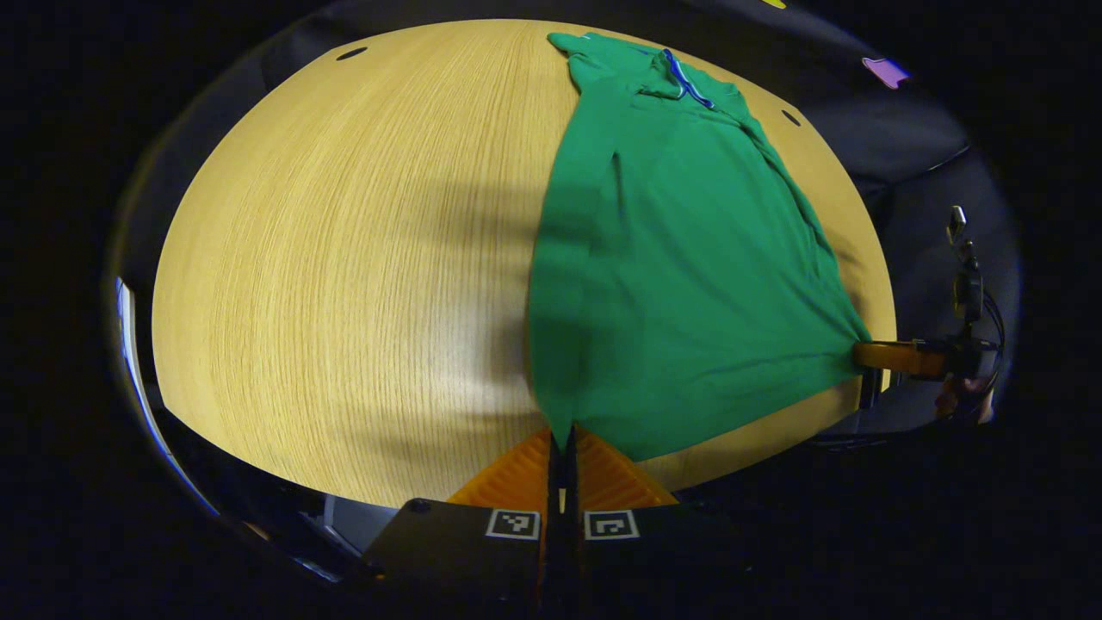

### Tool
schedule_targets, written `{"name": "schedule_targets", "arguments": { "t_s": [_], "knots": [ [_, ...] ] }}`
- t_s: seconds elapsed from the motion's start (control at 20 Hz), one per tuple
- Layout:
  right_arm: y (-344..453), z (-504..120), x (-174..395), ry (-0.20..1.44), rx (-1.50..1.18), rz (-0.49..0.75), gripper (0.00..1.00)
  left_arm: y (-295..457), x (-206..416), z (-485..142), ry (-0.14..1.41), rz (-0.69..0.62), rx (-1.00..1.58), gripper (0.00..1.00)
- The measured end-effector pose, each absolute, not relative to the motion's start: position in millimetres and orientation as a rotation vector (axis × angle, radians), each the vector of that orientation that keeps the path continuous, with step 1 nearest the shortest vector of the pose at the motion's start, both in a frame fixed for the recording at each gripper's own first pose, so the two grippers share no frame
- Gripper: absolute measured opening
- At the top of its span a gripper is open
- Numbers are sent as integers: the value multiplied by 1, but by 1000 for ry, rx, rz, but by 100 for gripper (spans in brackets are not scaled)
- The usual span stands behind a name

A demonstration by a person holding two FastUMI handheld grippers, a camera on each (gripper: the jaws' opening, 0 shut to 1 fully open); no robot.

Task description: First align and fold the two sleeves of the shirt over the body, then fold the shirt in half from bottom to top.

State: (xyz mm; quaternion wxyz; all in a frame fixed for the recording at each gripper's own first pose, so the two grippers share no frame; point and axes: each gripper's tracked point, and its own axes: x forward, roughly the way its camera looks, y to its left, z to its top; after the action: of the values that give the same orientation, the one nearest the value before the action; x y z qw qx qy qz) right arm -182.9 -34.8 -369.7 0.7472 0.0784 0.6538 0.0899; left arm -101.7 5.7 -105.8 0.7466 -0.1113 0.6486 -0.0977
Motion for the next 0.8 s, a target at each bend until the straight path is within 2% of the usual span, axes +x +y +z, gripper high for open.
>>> {"name": "schedule_targets", "arguments": {
  "t_s": [0.4, 0.45, 0.5, 0.55, 0.6, 0.8],
  "knots": [
    [-41, -334, -153, 1341, 174, 225, 0, -41, 18, 43, 1244, -301, -153, 6],
    [-41, -329, -148, 1330, 178, 230, 0, -40, 15, 43, 1225, -301, -162, 6],
    [-42, -323, -140, 1314, 180, 233, 0, -23, 1, 14, 1212, -305, -172, 6],
    [-43, -317, -132, 1294, 181, 234, 0, -36, 22, 26, 1194, -307, -176, 6],
    [-43, -311, -124, 1274, 181, 235, 0, -50, 52, 71, 1174, -309, -183, 6],
    [-42, -283, -91, 1198, 195, 246, 0, -49, 89, 106, 1107, -311, -228, 6]
  ]
}}
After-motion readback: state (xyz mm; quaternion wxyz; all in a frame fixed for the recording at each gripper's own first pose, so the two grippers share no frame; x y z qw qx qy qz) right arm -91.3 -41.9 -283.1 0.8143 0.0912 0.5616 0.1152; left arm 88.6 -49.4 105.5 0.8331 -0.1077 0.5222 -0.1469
